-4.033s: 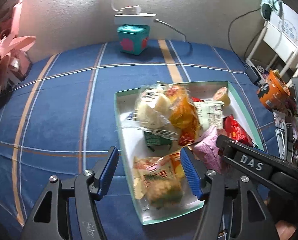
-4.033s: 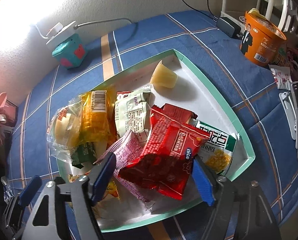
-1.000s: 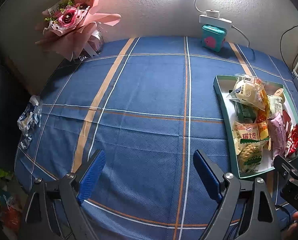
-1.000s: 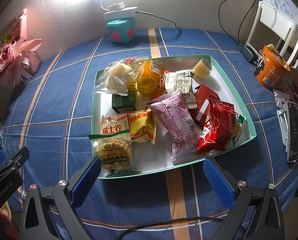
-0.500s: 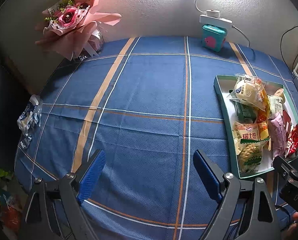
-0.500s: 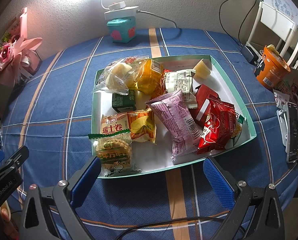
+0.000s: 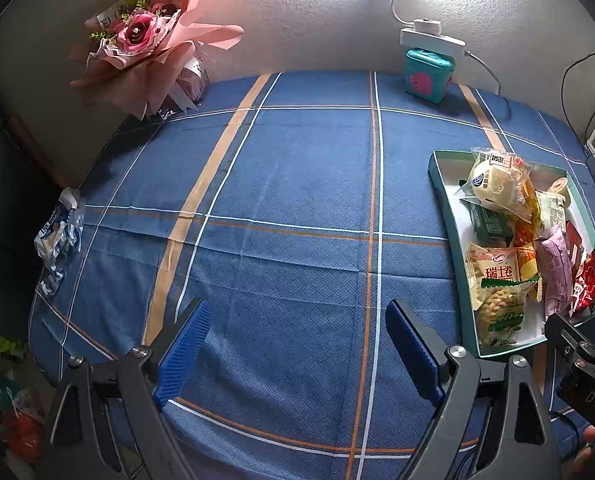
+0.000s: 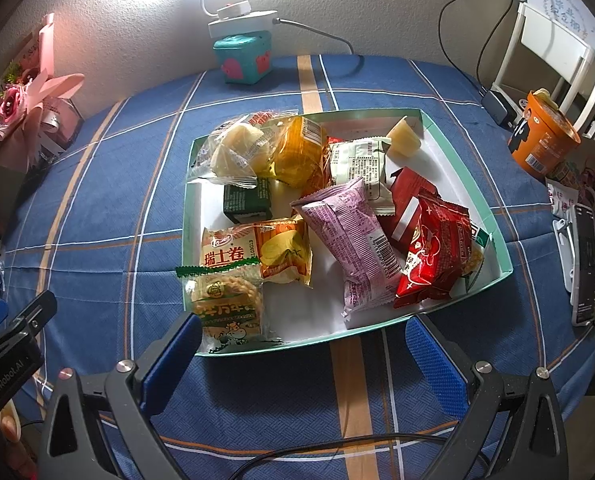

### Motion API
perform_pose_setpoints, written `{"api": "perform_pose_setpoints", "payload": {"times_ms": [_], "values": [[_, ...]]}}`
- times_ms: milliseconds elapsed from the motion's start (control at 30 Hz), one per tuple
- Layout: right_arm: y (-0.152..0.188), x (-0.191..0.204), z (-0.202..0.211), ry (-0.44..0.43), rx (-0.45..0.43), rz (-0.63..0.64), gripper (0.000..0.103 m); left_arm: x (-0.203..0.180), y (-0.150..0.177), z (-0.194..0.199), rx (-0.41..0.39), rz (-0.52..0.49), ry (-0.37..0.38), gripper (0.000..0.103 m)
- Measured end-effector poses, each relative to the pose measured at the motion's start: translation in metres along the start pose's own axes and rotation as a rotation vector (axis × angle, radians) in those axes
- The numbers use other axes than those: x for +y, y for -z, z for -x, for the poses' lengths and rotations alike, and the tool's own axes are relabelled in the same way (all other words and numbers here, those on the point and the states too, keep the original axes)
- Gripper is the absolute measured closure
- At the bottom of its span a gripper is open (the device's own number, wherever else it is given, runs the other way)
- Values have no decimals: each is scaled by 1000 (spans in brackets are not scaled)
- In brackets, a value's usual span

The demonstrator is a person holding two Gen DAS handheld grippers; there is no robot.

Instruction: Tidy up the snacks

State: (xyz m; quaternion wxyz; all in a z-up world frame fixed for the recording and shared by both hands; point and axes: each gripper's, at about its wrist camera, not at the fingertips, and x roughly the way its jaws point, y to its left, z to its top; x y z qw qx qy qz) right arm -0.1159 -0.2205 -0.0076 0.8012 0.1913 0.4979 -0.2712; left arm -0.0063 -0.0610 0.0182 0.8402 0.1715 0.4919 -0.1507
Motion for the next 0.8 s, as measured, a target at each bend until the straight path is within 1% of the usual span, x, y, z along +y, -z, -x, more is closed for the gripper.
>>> {"api": "perform_pose_setpoints", "payload": {"times_ms": [567,800], "values": [[0,0,-1,1,1,1,0,5,1,-1,1,17,-5,13],[0,-1,-1,0,2,4,0,5,1,2,-17,18,-3,13]]}}
